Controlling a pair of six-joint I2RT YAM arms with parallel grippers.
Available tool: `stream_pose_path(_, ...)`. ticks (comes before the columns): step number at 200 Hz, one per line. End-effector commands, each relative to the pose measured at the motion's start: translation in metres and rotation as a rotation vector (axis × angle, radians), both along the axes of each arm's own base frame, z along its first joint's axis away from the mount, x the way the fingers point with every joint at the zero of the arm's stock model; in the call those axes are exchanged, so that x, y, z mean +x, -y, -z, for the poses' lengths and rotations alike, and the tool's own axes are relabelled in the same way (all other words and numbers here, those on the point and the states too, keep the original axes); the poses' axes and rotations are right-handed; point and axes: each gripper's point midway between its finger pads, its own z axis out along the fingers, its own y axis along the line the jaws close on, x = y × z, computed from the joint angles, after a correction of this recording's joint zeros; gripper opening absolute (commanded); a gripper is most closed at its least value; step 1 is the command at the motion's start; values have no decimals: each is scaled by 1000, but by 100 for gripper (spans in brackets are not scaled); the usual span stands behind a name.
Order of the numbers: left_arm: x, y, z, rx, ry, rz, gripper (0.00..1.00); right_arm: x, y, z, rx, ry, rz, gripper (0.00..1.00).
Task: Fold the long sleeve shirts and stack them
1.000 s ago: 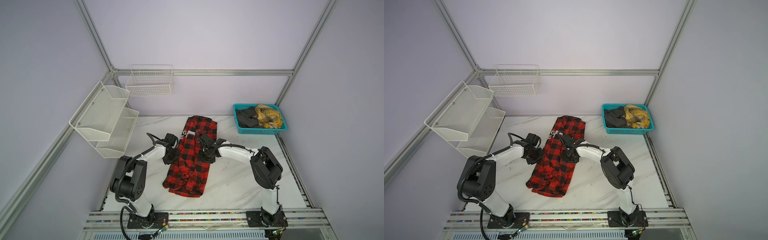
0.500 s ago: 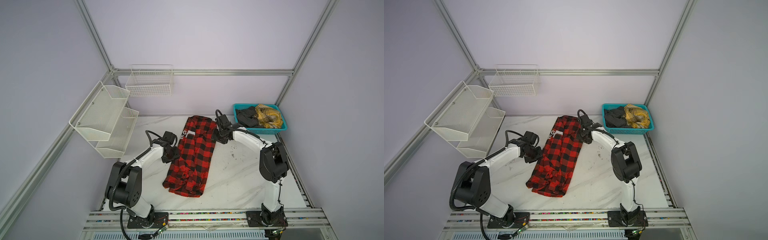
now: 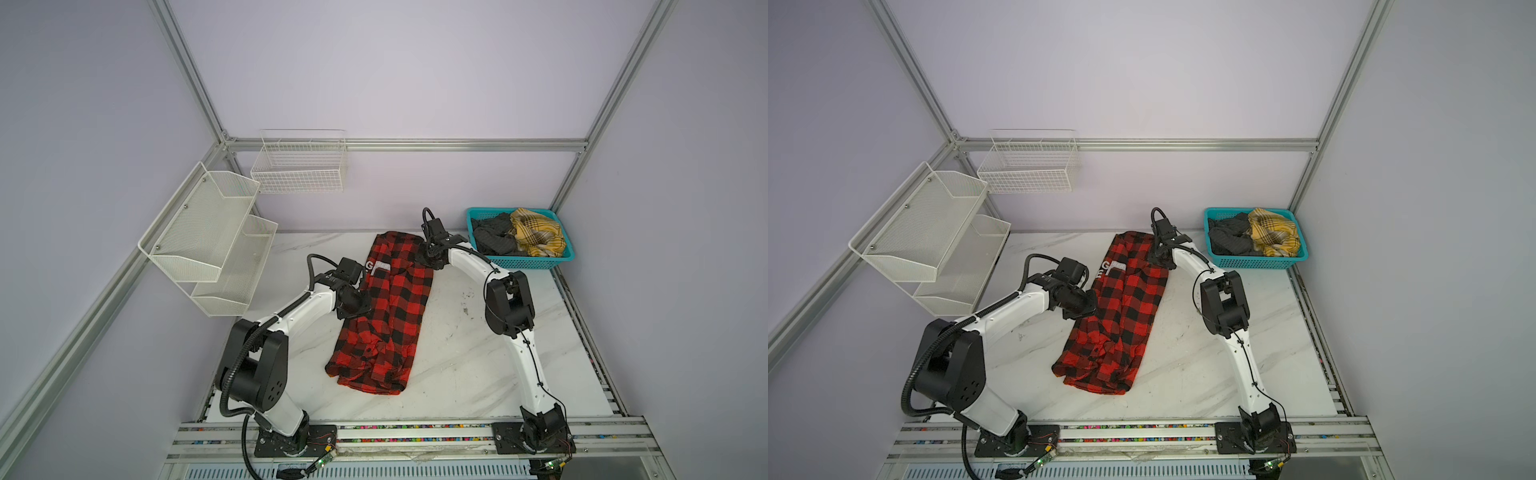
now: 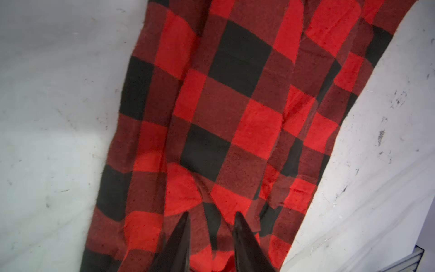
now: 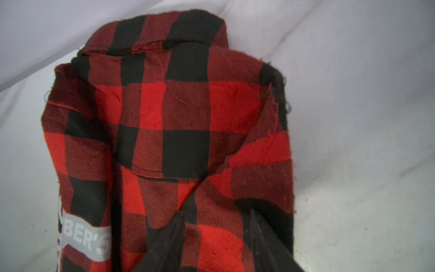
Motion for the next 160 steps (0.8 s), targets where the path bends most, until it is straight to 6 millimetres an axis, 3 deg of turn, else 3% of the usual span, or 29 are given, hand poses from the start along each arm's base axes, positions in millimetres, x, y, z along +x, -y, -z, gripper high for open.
stream_pose_path(1,42,40,-50,-97,152,83,29,2,11,-28,-12,37,32,48)
stream_pose_path(42,55,82,-39,-120,126,177,19,11,28,-31,-91,60,35,47)
stream_pose_path(93,62,107,4,-129,39,193,17,20,45,-12,-156,41,11,49)
stream_pose_path(111,63,102,16,-96,24,177,17,27,39,4,-113,15,-20,48)
stream_pose_path(131,62,87,29,-16,9,145,17,35,27,8,-79,25,-67,43)
stream_pose_path(160,53,63,56,68,-53,98,14,43,6,0,14,54,-126,16)
